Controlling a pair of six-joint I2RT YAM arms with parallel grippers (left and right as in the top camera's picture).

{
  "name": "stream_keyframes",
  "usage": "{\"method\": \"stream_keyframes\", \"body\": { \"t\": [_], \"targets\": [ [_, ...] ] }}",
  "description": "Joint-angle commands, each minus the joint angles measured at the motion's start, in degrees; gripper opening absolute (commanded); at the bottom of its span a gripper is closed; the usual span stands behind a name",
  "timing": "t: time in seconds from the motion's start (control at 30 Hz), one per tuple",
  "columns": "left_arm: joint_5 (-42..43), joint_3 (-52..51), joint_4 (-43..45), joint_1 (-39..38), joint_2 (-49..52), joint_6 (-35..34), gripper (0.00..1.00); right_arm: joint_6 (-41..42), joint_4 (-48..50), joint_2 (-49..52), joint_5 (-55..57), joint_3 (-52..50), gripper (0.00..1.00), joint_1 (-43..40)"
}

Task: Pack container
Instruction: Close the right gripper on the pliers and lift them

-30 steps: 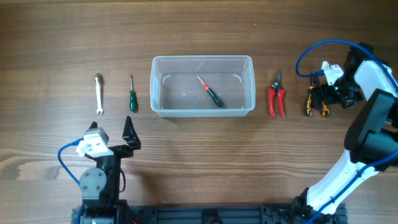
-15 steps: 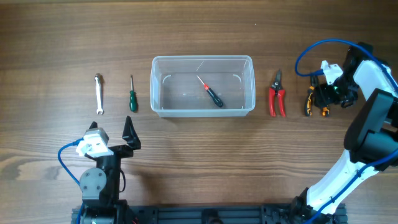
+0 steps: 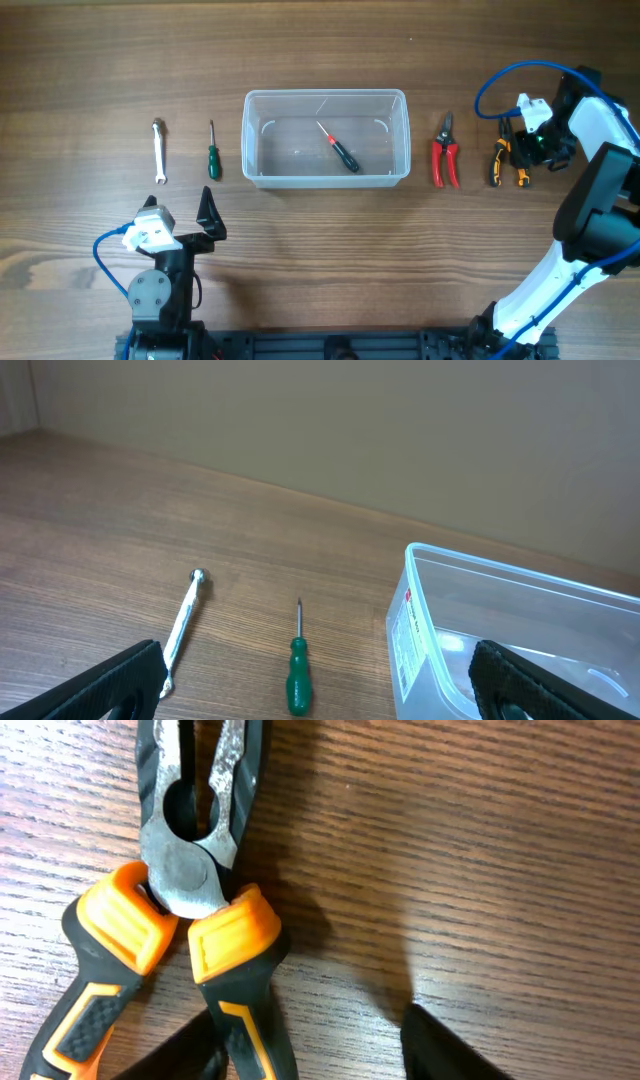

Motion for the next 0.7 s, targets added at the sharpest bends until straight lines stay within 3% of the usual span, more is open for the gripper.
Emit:
{"method": "stream_keyframes", "body": {
  "t": [0.0, 0.2, 0.67],
  "targets": [
    [0.3, -0.4, 0.3, 0.4, -0.4, -0.3, 1.00, 0.2, 0.5, 2.7, 0.0, -0.2, 0.44, 0.1],
    [0.3, -0.4, 0.3, 0.4, -0.4, -0.3, 1.00, 0.2, 0.6, 2.7, -1.0, -0.2, 0.34, 0.1],
    [0.3, -0.4, 0.3, 0.4, -0.4, -0.3, 1.00, 0.2, 0.7, 2.7, -1.5, 1.3, 0.29, 0.4]
  ]
}}
